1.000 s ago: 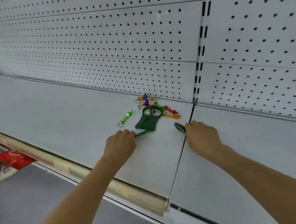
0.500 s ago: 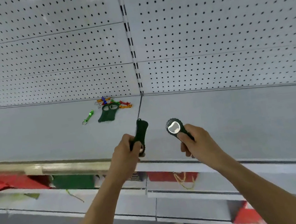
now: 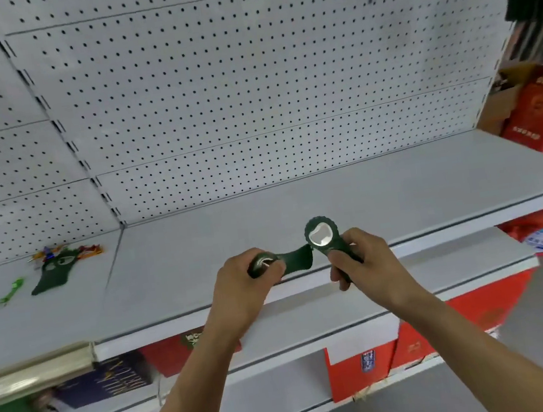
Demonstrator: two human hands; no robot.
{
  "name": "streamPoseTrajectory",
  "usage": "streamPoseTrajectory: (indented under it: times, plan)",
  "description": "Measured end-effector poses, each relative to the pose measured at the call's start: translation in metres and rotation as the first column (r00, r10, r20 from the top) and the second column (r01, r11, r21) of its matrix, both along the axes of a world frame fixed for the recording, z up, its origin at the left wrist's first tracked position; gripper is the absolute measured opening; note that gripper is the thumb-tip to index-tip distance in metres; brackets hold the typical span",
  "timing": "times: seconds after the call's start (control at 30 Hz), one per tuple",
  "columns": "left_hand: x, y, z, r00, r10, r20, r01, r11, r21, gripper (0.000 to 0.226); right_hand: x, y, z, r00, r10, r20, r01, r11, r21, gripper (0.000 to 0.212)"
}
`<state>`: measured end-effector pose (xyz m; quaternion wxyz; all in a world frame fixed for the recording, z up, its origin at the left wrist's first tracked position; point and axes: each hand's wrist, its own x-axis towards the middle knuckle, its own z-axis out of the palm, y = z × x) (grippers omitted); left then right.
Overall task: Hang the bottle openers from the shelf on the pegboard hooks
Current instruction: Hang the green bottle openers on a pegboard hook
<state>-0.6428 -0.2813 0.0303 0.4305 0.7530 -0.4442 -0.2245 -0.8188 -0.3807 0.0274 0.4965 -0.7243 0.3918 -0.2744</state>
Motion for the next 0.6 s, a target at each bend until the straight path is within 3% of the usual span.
streamPoseTrajectory:
  times: [0.33,0.6]
  plan:
    - [-0.195,-0.108,0.011,0.981,-0.009,-0.193,-0.003,0.998,-0.062,0.016,-0.2,-0.092,0.019,0.995,-0.065,0.078,0.065,0.998,0.011,0.007]
    - [-0.264,-0.184,0.031,0.976,-0.037,-0.216,0.009,0.992,-0.129,0.02,-0.262,-0.167,0.037,0.978,-0.106,0.179,0.103,0.994,0.027,0.004]
